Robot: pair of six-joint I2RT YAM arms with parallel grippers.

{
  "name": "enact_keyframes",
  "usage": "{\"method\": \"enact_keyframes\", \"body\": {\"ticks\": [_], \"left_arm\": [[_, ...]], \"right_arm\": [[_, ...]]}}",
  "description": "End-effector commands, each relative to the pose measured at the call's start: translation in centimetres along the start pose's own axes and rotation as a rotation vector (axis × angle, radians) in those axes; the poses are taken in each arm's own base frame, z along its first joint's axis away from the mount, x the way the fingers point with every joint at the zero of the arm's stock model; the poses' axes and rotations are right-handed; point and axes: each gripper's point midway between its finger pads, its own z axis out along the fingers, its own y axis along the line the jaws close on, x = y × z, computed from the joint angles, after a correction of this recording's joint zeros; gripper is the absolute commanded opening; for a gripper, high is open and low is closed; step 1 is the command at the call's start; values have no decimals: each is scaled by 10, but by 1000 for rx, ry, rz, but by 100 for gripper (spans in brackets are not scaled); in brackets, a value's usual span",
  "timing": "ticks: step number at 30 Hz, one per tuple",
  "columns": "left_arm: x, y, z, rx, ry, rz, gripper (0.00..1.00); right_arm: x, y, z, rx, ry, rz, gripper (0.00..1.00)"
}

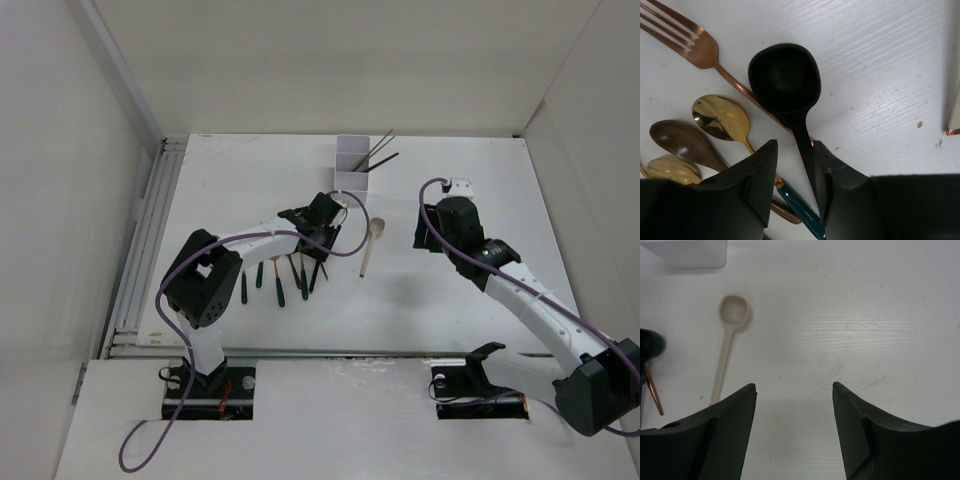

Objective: Sort the eating utensils into containers

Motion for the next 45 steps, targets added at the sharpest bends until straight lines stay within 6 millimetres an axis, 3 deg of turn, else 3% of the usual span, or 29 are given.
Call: {"method": "enact_keyframes", "body": {"ticks": [1, 9, 14, 20, 25, 30, 34, 36, 39, 40, 42, 43, 44, 45], "left_arm": [[12, 1, 6, 11, 29, -1, 31], [17, -6, 9, 47, 44, -1, 28], [13, -7, 9, 49, 35, -2, 1], [10, -6, -5, 51, 25, -12, 0], [-19, -7, -34, 66, -59, -31, 0], [-61, -13, -72, 110, -183, -43, 0], [-89, -4, -96, 144, -271, -79, 0], [-112, 12, -112, 146, -348, -115, 0], [-162, 38, -131, 156, -540, -165, 0], [-195, 41, -147, 171, -686, -154, 0], [-227, 49, -164, 147, -851, -91, 0], [-239, 50, -161, 144, -907, -77, 0], [-266, 58, -178, 131, -1048, -74, 0], [-277, 55, -182, 147, -1098, -45, 0]], "right_arm": [[-10, -4, -5, 1, -44, 11, 67], [-4, -8, -7, 15, -31, 6, 67], [-7, -11, -11, 21, -42, 9, 67], [-7, -12, -14, 18, -50, 12, 67], [-21, -12, -23, 12, -95, 28, 67], [-33, -9, -28, -4, -139, 35, 67], [-47, -5, -31, -23, -195, 47, 67], [-56, 0, -30, -42, -217, 43, 65], [-78, 12, -26, -84, -289, 35, 63], [-87, 15, -23, -89, -314, 23, 63], [-110, 22, -21, -110, -394, 31, 63], [-116, 26, -14, -111, -408, 19, 62], [-128, 32, -12, -134, -454, -5, 62], [-146, 39, -15, -164, -495, -18, 61]]}}
